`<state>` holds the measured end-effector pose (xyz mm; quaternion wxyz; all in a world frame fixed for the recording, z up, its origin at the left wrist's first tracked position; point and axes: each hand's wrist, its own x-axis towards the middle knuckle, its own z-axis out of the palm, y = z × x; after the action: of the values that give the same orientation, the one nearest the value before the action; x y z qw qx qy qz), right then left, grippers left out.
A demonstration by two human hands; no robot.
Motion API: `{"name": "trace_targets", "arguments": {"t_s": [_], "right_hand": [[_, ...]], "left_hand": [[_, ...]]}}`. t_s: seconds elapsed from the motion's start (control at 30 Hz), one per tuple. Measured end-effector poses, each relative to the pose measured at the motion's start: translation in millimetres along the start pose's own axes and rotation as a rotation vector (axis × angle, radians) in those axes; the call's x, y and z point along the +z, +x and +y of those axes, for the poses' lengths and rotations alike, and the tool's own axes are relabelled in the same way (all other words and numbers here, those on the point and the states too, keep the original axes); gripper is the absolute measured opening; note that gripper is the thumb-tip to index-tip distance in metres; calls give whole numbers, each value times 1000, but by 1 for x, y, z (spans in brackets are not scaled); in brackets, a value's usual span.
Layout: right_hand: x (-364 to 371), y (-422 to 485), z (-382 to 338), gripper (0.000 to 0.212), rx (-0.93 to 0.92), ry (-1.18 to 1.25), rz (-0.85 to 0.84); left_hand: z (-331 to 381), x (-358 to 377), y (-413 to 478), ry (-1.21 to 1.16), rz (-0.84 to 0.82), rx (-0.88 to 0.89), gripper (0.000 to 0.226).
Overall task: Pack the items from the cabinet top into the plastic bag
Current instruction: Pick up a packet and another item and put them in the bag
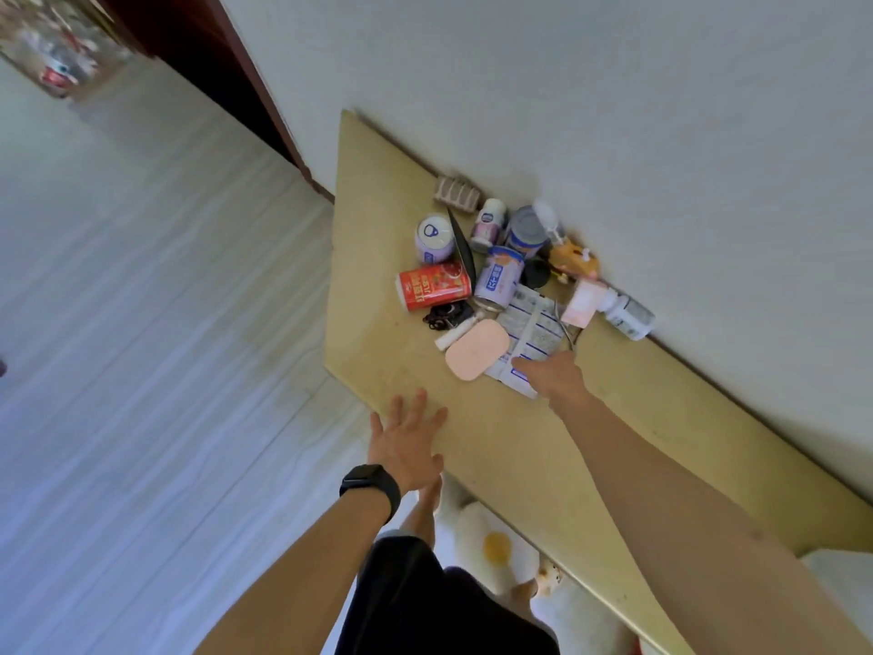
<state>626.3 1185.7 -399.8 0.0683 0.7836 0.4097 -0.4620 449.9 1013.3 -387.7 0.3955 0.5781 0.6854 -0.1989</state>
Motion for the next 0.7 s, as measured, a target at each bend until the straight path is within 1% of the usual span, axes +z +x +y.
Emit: {"name": "trace_targets", "arguments": {"t_s": [0.07,0.1,0.13,0.17,0.2,0.27,0.33,0.4,0.43,0.47,0.5,0.57,0.6,0.7], "right_hand": [[6,12,-4,123,55,-84,54],[8,15,-6,127,61,-121,72],[8,14,-6,128,52,-128,83],[8,13,-3,123,41,-102,79],[8,10,1,112,31,-57,71],[8,1,12,73,-14,-25,39],[5,-10,22,38,-46,-14,-32],[14,-22,27,12,-50,67,-100],[-27,-26,68,8,13,215,-48],[-54,-30,101,9,66,347,-18],[-49,-34,104,7,47,348,-57],[-46,-41,116,3,5,300,-81],[-46,-42,118,8,-16,259,-69],[-45,-55,126,18,-61,135,-4]], "left_hand": [[-2,-1,1,-32,-14,1,70],[-2,-6,2,-65,-20,-1,70],[-2,-8,3,-105,-10,-4,69],[-1,-10,0,-147,6,-8,69],[1,-12,-2,-205,37,-14,69],[1,-18,-2,-357,145,-50,70],[3,-27,9,-381,252,-86,73],[-1,-36,13,-426,350,-91,76],[48,-50,30,-301,344,87,77],[90,-61,47,-174,327,206,78],[86,-63,53,-154,324,194,79],[92,-70,65,-79,311,189,82],[90,-67,69,-18,296,162,81],[76,-56,73,68,325,93,63]]}}
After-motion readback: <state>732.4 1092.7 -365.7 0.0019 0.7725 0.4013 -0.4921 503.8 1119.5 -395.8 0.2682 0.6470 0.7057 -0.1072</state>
